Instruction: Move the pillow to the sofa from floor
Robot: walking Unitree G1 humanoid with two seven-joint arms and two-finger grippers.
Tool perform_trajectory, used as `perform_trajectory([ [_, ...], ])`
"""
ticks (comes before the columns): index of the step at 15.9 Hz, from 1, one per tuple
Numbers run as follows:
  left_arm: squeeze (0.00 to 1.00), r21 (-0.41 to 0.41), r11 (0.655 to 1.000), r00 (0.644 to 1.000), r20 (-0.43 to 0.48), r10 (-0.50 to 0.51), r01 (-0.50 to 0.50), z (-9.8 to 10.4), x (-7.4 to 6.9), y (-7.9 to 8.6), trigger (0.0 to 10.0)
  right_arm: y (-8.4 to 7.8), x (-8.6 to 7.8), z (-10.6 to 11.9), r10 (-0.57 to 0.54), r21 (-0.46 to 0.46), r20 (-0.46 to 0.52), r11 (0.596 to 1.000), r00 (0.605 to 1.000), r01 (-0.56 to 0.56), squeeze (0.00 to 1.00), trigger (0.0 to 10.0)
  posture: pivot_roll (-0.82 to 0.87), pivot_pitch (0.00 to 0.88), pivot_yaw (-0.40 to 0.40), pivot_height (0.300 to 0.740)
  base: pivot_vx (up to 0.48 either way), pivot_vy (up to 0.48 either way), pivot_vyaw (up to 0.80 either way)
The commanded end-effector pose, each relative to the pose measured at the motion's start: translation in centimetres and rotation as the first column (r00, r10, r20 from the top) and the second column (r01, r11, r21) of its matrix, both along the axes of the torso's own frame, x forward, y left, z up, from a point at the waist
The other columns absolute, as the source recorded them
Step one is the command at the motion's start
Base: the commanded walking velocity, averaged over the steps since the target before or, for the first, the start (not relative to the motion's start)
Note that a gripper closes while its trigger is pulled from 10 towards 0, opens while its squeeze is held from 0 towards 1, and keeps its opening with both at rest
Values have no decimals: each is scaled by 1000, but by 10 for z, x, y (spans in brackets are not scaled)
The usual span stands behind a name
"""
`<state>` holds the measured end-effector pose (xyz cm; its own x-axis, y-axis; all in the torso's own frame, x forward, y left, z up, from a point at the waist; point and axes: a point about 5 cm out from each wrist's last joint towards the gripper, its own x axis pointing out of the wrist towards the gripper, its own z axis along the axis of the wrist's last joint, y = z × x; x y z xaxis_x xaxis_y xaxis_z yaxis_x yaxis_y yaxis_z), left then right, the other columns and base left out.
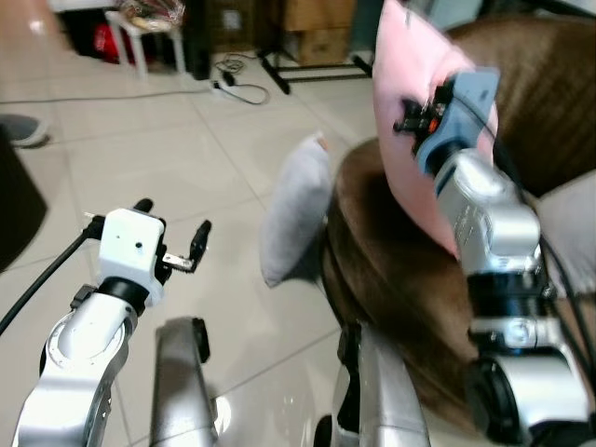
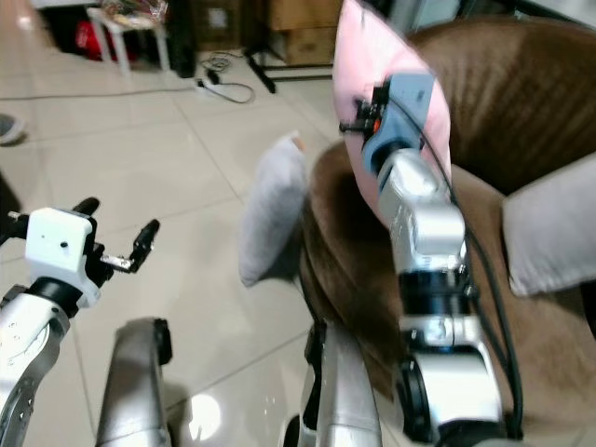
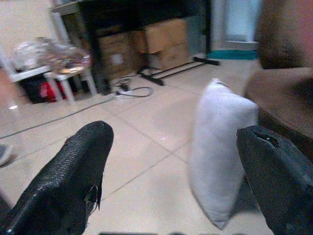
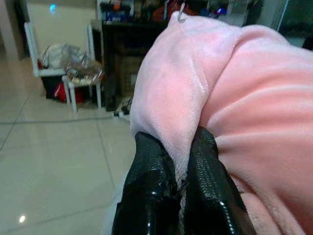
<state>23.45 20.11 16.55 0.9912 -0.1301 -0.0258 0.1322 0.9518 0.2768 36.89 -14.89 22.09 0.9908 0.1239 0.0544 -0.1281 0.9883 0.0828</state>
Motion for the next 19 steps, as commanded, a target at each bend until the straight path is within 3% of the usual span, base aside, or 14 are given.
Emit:
perform_trajectory([
  [1, 0, 6, 1000, 1000, 1, 29, -29, -3, 0, 2, 10000, -6, -3, -9, -42, -3, -29, 999, 999, 42, 0, 10000, 59, 0, -155, 525, 0, 0, 0],
  [4, 0, 15, 998, 998, -4, 58, -58, -7, -1, 5, 10000, 0, -15, -24, -35, -31, -51, 999, 998, 34, 0, 10000, 56, 0, -161, 555, 0, 0, 0],
  [6, 0, 14, 998, 998, 3, 66, -66, -7, 1, 3, 10000, 1, -19, -30, -60, -136, -47, 989, 997, 53, 0, 10000, 54, 0, -159, 580, 0, 0, 0],
  [9, 0, 10, 999, 999, 7, 50, -50, -8, 1, -1, 10000, 6, -25, -31, -81, -148, 12, 986, 997, 82, 0, 10000, 42, 0, -141, 605, 0, 0, 0],
  [10, 0, 13, 999, 999, 7, 49, -49, -9, 2, 0, 10000, 9, -27, -33, -54, -147, -20, 988, 998, 51, 0, 10000, 40, 0, -138, 605, 0, 0, 0],
  [13, 0, 8, 999, 998, 21, 54, -54, -6, 5, 0, 10000, 16, -35, -39, 24, -3, -65, 1000, 998, -24, 0, 10000, 32, 0, -133, 610, 0, 0, 0],
  [19, 0, 8, 999, 999, 19, 42, -42, -9, 8, -3, 10000, 16, -42, -46, 18, 54, -110, 998, 994, -12, 0, 10000, 14, 0, -108, 670, 0, 0, 0],
])
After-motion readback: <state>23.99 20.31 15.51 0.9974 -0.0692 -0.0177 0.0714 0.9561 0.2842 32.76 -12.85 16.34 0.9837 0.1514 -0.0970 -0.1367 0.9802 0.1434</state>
